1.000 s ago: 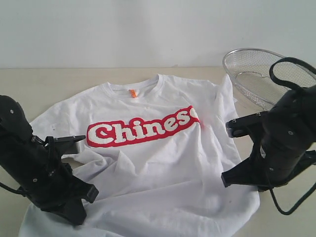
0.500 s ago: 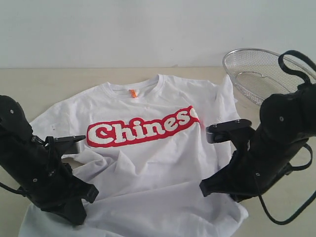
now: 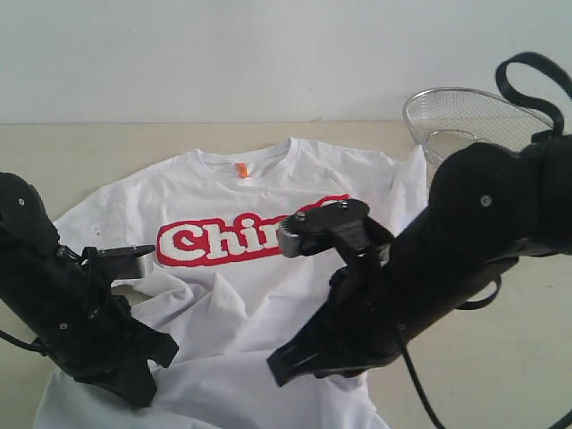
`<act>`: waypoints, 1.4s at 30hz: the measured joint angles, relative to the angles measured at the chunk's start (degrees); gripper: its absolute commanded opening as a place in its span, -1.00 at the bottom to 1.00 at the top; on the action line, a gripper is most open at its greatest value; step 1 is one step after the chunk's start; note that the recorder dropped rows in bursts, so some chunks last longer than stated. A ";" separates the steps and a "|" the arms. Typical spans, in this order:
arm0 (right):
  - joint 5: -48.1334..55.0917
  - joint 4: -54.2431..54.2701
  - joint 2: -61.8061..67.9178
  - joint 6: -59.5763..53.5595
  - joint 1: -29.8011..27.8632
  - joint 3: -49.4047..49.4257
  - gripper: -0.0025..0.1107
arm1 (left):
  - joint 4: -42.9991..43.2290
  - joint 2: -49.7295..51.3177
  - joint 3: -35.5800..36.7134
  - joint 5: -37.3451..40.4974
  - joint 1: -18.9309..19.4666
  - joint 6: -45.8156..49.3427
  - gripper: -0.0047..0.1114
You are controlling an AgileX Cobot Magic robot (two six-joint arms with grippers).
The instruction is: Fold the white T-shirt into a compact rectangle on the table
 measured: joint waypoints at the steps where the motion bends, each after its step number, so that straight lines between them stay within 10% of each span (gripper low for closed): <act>1: -0.30 1.33 0.00 -0.91 1.25 -0.84 -0.96 | 0.00 0.00 0.00 0.00 0.00 0.00 -0.84; 7: 1.00 1.07 1.88 -0.22 4.21 -6.23 -0.96 | 0.00 0.00 0.00 0.00 0.00 0.00 -0.84; 16: 21.09 -39.89 -1.09 36.45 4.31 -4.95 -0.96 | 0.00 0.00 0.00 0.00 0.00 0.00 -0.84; 42: 4.26 -26.76 4.34 30.84 4.31 8.18 -0.96 | 0.00 0.00 0.00 0.00 0.00 0.39 -0.84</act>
